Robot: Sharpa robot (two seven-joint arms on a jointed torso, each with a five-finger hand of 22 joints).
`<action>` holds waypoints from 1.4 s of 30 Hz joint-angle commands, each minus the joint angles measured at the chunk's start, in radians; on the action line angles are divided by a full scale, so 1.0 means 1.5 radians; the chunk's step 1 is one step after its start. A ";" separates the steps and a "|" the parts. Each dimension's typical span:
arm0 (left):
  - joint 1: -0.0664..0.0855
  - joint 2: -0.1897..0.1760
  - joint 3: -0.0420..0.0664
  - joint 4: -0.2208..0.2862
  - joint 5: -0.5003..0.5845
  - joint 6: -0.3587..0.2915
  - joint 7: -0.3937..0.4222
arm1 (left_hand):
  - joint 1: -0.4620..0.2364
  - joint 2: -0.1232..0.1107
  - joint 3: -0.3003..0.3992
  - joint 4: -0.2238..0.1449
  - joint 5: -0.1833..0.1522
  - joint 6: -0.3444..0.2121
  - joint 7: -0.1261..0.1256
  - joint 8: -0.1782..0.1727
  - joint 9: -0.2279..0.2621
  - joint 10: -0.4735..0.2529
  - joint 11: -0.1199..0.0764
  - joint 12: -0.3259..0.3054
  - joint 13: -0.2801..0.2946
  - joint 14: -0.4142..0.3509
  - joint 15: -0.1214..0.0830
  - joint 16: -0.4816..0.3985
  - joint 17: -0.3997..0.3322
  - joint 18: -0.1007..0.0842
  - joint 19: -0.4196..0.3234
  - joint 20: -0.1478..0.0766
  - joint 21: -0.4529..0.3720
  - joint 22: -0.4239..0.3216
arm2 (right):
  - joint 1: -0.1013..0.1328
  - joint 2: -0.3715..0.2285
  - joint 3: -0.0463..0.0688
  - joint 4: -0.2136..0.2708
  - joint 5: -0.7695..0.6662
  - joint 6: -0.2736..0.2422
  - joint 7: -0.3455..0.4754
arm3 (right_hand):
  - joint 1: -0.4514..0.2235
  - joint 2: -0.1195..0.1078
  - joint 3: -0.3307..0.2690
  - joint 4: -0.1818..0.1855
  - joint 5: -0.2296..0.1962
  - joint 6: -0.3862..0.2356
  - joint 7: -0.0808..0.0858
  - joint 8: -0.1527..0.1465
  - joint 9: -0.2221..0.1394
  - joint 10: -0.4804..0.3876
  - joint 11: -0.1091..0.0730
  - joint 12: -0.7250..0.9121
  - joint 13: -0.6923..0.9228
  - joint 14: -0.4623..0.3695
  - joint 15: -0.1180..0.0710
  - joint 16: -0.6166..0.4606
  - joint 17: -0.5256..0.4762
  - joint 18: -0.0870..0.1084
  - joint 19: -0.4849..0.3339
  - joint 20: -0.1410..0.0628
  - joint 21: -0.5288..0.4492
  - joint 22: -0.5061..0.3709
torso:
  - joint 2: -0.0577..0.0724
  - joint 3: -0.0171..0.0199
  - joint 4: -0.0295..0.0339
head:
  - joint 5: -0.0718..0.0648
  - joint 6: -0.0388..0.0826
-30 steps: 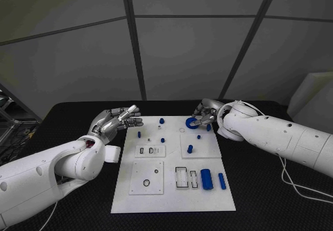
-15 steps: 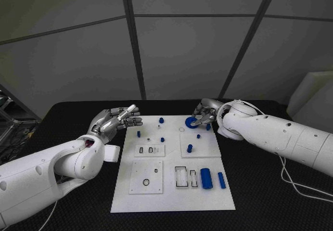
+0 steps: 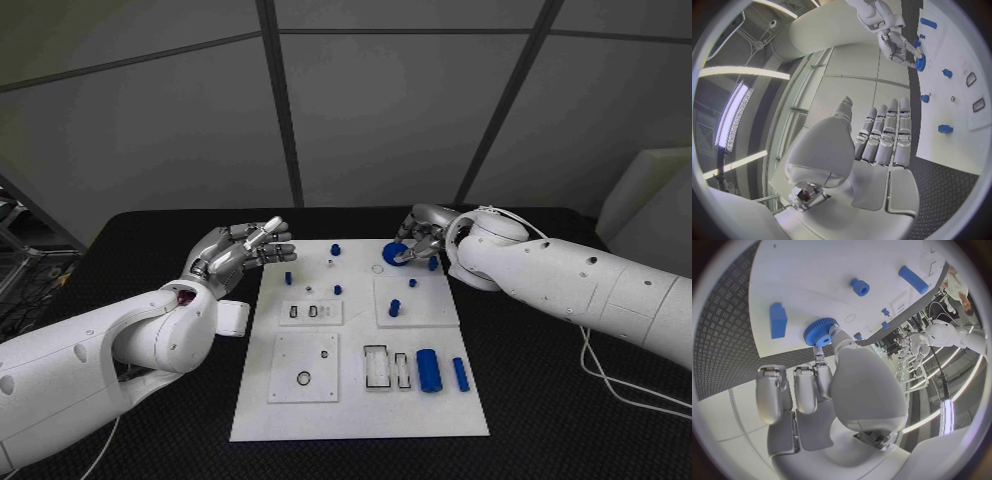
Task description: Assemble the parts on the task board
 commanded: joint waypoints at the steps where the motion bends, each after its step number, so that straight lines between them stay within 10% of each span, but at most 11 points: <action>1: 0.001 0.001 0.001 0.001 0.003 0.009 0.002 | -0.001 0.002 -0.003 -0.001 -0.005 0.003 -0.001 -0.002 -0.001 0.003 0.001 -0.002 -0.001 -0.001 0.004 -0.002 -0.001 -0.009 0.006 0.000 -0.002 -0.001 | 0.000 0.002 0.000 0.003 -0.043 -0.008 0.002 | 0.001 0.009 0.001 -0.007 0.005 0.010 -0.001 0.002 0.002 0.006 -0.002 0.006 0.031 0.040 0.002 0.004 0.033 -0.013 0.051 0.002 0.004 0.143 | 0.000 -0.0001 0.0005 | -0.001 0.000; 25: 0.001 -0.001 0.001 0.001 0.003 0.008 0.001 | -0.002 0.004 -0.004 -0.001 -0.004 0.004 -0.001 -0.003 -0.001 0.003 0.001 -0.004 -0.001 -0.001 0.004 -0.004 -0.001 -0.009 0.006 0.001 -0.003 -0.002 | 0.000 0.001 0.000 0.092 -0.072 -0.130 0.028 | -0.016 0.035 0.030 -0.031 0.091 0.058 -0.013 0.003 0.007 0.018 -0.014 0.021 0.050 0.041 -0.008 0.004 0.035 -0.018 0.064 -0.008 0.013 0.165 | 0.000 -0.0004 0.0010 | 0.008 0.003; 34: 0.001 0.001 0.001 0.001 0.003 0.008 0.001 | -0.002 0.004 -0.004 -0.002 -0.004 0.004 -0.001 -0.004 -0.001 0.003 0.001 -0.004 -0.001 -0.001 0.004 -0.004 -0.001 -0.009 0.006 0.001 -0.003 -0.002 | 0.000 0.061 -0.001 0.064 -0.098 -0.131 0.033 | -0.019 0.034 0.030 -0.032 0.093 0.057 -0.013 0.001 0.007 0.017 -0.014 0.020 0.049 0.041 -0.008 0.005 0.036 -0.019 0.066 -0.008 0.014 0.168 | 0.000 -0.0010 0.0023 | 0.013 0.003; 42: 0.001 0.003 0.001 0.000 0.003 0.008 0.001 | -0.002 0.004 -0.004 -0.002 -0.004 0.004 -0.001 -0.004 -0.001 0.003 0.001 -0.004 -0.001 -0.001 0.004 -0.004 -0.001 -0.009 0.006 0.001 -0.003 -0.002 | 0.000 0.101 -0.018 0.041 -0.107 -0.115 0.036 | -0.021 0.035 0.031 -0.032 0.093 0.056 -0.012 0.000 0.006 0.017 -0.014 0.020 0.050 0.041 -0.008 0.005 0.036 -0.019 0.066 -0.008 0.015 0.169 | 0.001 0.0000 0.0003 | 0.018 -0.001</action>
